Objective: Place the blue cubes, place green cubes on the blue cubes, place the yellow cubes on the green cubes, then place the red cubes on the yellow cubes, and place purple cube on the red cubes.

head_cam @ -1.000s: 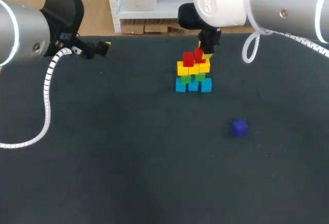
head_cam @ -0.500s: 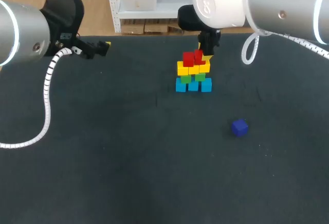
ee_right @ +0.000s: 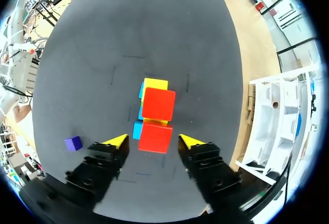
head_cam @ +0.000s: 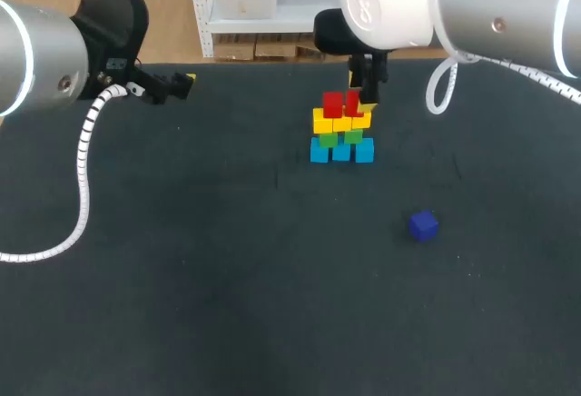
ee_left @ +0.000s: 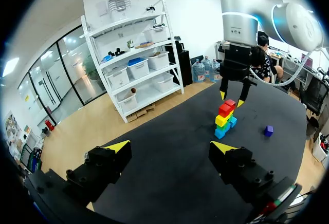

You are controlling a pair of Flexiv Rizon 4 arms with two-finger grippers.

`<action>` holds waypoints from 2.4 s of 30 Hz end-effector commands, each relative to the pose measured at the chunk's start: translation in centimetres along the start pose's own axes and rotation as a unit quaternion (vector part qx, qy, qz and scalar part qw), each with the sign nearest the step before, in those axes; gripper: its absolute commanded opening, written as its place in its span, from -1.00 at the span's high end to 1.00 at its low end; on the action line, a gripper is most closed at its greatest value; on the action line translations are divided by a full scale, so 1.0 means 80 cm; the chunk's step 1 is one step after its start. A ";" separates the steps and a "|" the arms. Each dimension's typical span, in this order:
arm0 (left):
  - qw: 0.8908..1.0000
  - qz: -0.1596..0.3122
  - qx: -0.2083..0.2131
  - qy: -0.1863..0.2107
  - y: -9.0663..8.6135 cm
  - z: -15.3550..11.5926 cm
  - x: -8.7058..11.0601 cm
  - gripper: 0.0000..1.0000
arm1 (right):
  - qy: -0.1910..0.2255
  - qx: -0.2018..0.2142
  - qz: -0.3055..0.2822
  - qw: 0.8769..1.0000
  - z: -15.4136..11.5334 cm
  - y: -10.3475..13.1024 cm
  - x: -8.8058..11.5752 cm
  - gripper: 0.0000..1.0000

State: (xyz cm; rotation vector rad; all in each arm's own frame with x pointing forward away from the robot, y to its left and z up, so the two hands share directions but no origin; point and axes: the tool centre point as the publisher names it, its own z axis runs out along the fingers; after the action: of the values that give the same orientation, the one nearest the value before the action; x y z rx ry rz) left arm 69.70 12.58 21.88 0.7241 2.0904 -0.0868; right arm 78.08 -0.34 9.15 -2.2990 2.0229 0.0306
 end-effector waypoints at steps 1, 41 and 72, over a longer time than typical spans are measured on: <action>1.000 0.001 0.003 -0.001 0.002 0.001 0.000 -1.00 | 0.000 0.005 0.001 1.000 -0.002 -0.001 0.001 -0.70; 1.000 0.001 0.003 -0.001 0.002 0.001 0.000 -1.00 | 0.003 0.016 -0.007 1.000 0.000 0.000 -0.002 0.29; 1.000 0.001 0.003 -0.001 0.002 0.001 0.000 -1.00 | -0.047 0.048 0.032 0.997 -0.041 0.104 0.070 -1.00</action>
State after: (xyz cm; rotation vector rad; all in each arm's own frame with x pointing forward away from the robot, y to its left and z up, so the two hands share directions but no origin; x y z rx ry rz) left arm 69.70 12.58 21.88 0.7241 2.0904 -0.0868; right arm 74.39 -6.11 11.92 -2.2080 2.0702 0.1204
